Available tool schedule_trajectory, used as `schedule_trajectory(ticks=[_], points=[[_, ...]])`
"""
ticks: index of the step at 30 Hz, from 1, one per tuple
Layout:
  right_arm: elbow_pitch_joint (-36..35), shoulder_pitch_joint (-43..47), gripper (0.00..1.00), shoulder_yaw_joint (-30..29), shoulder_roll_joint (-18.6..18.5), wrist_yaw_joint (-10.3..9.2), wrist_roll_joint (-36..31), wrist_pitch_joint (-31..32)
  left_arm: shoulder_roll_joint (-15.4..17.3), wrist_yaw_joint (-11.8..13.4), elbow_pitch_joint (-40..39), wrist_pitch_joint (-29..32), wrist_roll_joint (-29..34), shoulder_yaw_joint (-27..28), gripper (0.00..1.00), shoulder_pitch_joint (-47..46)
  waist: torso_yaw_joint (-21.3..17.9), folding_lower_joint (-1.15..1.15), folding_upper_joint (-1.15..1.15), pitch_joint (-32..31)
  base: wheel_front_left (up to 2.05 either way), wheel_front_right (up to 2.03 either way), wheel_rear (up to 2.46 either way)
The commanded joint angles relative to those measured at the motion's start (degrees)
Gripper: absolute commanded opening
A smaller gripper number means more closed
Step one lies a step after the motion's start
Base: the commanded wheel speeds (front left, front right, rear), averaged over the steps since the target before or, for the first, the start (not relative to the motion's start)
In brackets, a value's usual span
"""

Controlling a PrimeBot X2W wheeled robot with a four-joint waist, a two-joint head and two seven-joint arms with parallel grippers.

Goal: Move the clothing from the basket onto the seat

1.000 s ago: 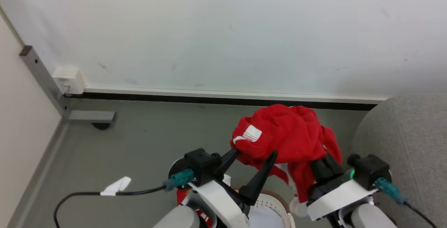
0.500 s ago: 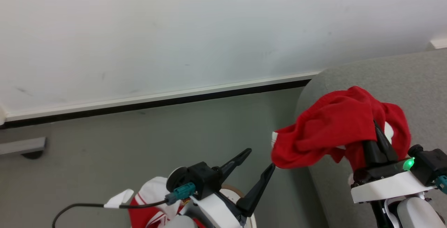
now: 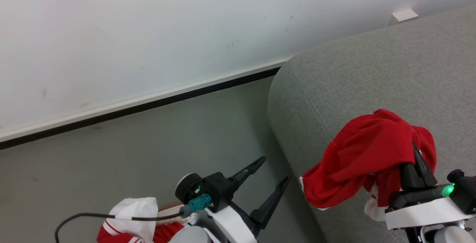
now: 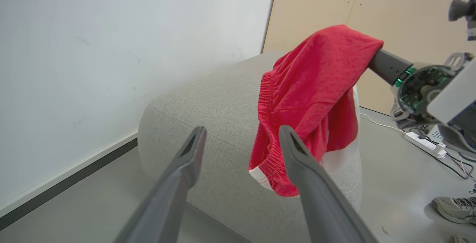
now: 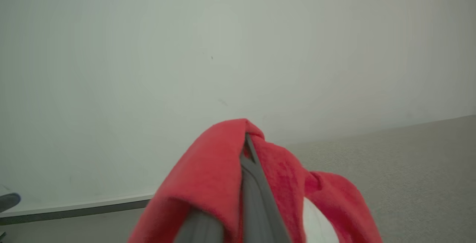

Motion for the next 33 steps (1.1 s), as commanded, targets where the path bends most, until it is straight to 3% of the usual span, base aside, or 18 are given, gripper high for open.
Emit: schedule_trajectory(ticks=[1,9,15,24,33], points=[[-0.22,0.46,0.00,-0.17,0.00,-0.12,0.35,0.03,0.38,-0.24,0.40,-0.71,0.72,0.09,1.00,-0.72,-0.09,0.00,0.00,0.23,0.00,0.00,0.00],[-0.43,-1.88,0.00,-0.29,0.25,-0.12,2.44,0.03,0.05,-0.03,0.88,-1.30,2.12,-0.05,1.00,-2.21,0.97,0.00,0.00,1.65,0.00,0.00,0.00],[1.29,-6.75,0.00,-0.87,-1.30,-0.12,4.58,0.03,-0.34,-0.45,0.35,-1.50,3.89,-0.86,1.00,-5.23,3.28,0.00,0.00,6.43,0.00,0.00,0.00],[7.69,-20.28,0.00,-4.23,-9.05,-0.12,9.86,0.03,-0.11,-1.18,-1.06,-1.50,7.61,-2.65,1.00,-12.44,7.63,0.00,0.00,18.35,0.00,0.00,0.00],[19.86,-34.60,0.00,-9.57,-18.15,-0.12,14.52,0.03,-0.64,-1.77,-1.25,-1.12,9.36,-4.15,1.00,-18.39,11.66,0.00,0.00,29.12,0.00,0.00,0.00]])
